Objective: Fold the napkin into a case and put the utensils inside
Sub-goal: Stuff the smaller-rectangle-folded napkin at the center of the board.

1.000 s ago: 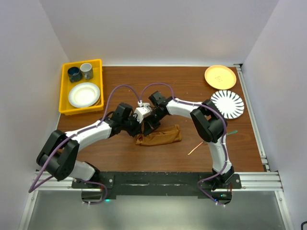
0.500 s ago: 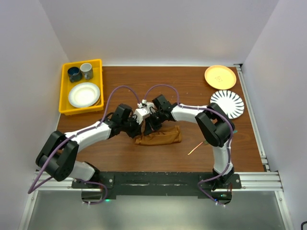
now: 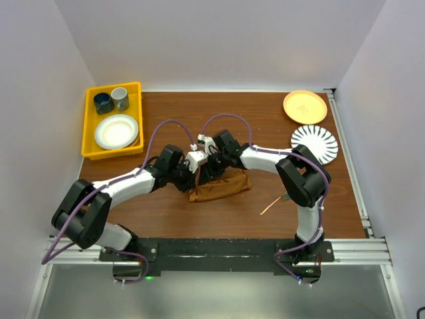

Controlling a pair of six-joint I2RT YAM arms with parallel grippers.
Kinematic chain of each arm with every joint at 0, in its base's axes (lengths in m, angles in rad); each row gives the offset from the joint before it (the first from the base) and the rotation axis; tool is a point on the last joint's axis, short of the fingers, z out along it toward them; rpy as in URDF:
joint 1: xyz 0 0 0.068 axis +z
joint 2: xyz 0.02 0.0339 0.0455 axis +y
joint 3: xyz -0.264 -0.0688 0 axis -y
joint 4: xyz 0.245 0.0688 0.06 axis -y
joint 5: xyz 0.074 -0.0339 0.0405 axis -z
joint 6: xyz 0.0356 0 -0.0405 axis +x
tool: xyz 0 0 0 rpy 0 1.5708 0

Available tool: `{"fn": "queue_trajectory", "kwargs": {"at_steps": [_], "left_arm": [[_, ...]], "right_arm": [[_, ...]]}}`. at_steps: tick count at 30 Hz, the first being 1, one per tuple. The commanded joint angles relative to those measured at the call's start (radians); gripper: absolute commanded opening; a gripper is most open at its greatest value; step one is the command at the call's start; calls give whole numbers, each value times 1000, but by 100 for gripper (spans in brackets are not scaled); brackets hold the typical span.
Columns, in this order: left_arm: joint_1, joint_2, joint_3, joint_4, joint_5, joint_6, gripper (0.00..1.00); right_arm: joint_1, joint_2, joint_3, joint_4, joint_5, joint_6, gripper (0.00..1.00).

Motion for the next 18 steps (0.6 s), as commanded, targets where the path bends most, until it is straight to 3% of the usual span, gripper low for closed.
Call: {"fn": "queue_trajectory", "kwargs": {"at_steps": [1, 7, 11, 15, 18], "left_arm": [[16, 5, 6, 13, 17, -6, 0], [29, 12, 3, 14, 23, -14, 0], [32, 12, 10, 17, 27, -22, 0], [35, 12, 11, 17, 29, -32, 0], [36, 13, 13, 16, 34, -40, 0]], "right_arm": [[0, -70, 15, -15, 34, -81, 36], [-4, -132, 40, -101, 2, -131, 43], [-16, -225, -5, -84, -35, -53, 44], [-16, -245, -80, -27, -62, 79, 36], [-10, -209, -131, 46, -81, 214, 21]]}}
